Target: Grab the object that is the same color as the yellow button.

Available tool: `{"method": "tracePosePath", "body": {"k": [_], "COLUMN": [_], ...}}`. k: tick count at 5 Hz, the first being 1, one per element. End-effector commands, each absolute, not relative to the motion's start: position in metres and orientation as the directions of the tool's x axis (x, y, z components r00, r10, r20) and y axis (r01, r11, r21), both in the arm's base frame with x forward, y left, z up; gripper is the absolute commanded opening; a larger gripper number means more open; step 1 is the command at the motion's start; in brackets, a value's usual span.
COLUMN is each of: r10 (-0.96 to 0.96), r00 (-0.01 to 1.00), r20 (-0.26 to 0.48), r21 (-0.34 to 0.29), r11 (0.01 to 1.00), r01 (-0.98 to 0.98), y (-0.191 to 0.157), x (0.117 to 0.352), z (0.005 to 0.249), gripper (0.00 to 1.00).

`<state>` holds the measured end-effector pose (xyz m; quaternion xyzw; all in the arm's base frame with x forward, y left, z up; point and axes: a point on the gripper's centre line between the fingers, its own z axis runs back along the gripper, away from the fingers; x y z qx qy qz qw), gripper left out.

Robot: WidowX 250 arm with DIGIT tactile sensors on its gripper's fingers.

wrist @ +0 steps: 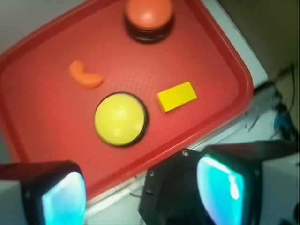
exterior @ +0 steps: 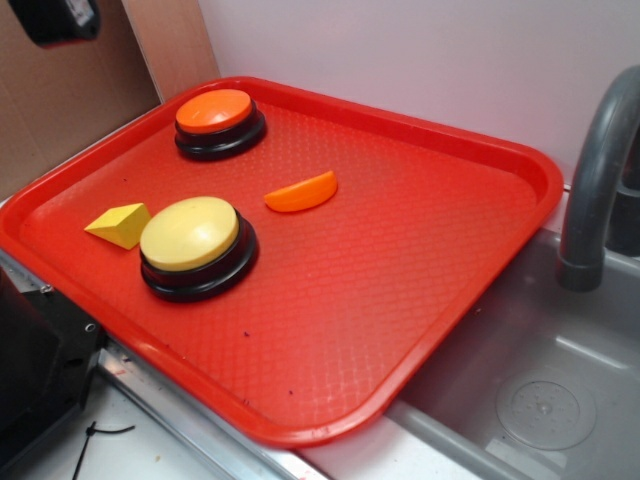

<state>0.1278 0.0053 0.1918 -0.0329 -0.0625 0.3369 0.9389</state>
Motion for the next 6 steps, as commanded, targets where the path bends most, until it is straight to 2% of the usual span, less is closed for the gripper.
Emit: {"method": "tracePosePath", "body": {"k": [1,2,3,4,6], "r10": [0.929,0.992,0.992,0.982,0.984], "r00": [0.358,0.115,-0.116,-0.160,-0.097], "r20": [0.089,0.059,0.054,0.097,0.149], "r21": [-0.122,-0.171,-0.165,-0.146,-0.128], "r11": [0.367,0.123,-0.106,-0.145,-0.077], "r01": [-0.922,-0.978,-0.981,-0.979,-0.989], "y": [0.032,0.039,0.051,0.057,0.066], "x": [0.138,0.136,0.134,0.137,0.158], "z": [0.152,0.127,0.096,0.076,0.051], "gripper": [1.00,1.00,1.00,1.00,1.00]}}
